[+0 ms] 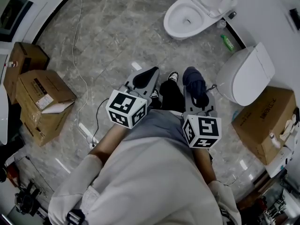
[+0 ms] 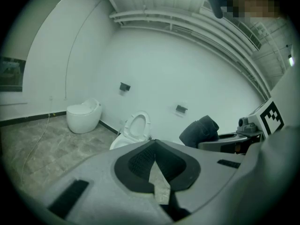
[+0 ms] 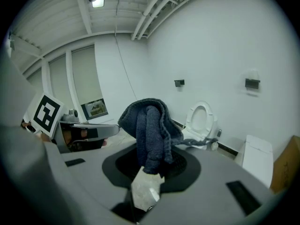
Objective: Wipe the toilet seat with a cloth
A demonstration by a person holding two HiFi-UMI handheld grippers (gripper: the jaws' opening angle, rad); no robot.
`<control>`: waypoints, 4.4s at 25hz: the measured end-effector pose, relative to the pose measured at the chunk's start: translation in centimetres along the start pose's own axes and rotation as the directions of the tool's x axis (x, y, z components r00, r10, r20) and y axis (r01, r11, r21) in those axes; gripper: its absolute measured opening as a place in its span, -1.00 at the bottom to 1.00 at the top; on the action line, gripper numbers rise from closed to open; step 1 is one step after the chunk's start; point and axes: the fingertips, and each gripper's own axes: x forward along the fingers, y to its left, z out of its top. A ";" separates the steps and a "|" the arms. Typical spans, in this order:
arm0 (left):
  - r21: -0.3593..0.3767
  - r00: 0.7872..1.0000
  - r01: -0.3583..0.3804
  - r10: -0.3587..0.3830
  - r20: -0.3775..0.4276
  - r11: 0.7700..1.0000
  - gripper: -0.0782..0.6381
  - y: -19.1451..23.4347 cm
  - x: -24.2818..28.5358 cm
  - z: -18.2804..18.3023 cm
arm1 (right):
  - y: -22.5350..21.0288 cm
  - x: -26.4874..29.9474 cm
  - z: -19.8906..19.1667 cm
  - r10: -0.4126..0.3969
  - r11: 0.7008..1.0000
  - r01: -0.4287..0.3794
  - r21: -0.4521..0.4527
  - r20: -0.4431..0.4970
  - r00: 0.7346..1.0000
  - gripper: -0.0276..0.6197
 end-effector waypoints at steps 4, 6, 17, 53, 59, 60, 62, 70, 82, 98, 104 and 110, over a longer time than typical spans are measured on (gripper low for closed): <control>0.021 1.000 0.010 -0.010 -0.029 1.000 -0.76 1.1 3.3 1.2 | -2.1 3.1 1.6 0.003 1.000 -0.003 0.028 0.008 1.000 -0.69; 0.028 0.999 0.016 -0.015 -0.040 0.999 -0.76 2.0 5.3 2.1 | -3.5 5.0 2.6 -0.003 0.999 0.003 0.048 0.013 1.000 -0.69; 0.077 0.994 0.063 -0.056 -0.090 0.995 -0.76 6.6 19.4 10.0 | -14.5 16.5 10.4 -0.031 0.992 0.025 0.125 0.041 0.999 -0.69; 0.131 0.850 0.482 -0.426 -0.311 0.866 -0.76 14.0 47.9 25.8 | -31.0 35.6 21.7 -0.330 0.834 0.305 0.460 -0.026 0.943 -0.69; 0.116 0.798 0.556 -0.489 -0.353 0.823 -0.76 18.4 51.6 27.7 | -30.7 40.4 24.3 -0.411 0.772 0.363 0.523 -0.025 0.911 -0.69; 0.108 0.790 0.562 -0.494 -0.362 0.820 -0.76 19.1 52.0 27.8 | -30.8 41.0 24.6 -0.425 0.759 0.371 0.535 -0.025 0.905 -0.69; 0.098 0.780 0.571 -0.501 -0.375 0.815 -0.76 20.2 52.7 28.0 | -31.1 42.1 25.1 -0.443 0.734 0.376 0.565 -0.021 0.896 -0.69; 0.042 0.743 0.599 -0.536 -0.400 0.799 -0.76 21.8 54.5 27.3 | -33.0 44.7 25.2 -0.487 0.672 0.401 0.623 -0.036 0.873 -0.69; 0.019 0.757 0.572 -0.518 -0.399 0.820 -0.76 23.4 56.1 27.7 | -40.0 48.0 22.5 -0.491 0.577 0.416 0.703 -0.108 0.864 -0.69; 0.008 0.773 0.510 -0.455 -0.442 0.860 -0.76 22.6 59.5 25.9 | -54.0 52.9 17.4 -0.510 0.448 0.449 0.773 -0.192 0.839 -0.69; -0.020 0.765 0.497 -0.449 -0.462 0.868 -0.76 21.6 60.3 25.3 | -58.1 54.5 14.9 -0.492 0.349 0.463 0.815 -0.261 0.831 -0.69; -0.013 0.773 0.481 -0.432 -0.465 0.876 -0.76 21.5 61.1 25.2 | -60.1 56.3 13.0 -0.461 0.317 0.483 0.817 -0.312 0.831 -0.69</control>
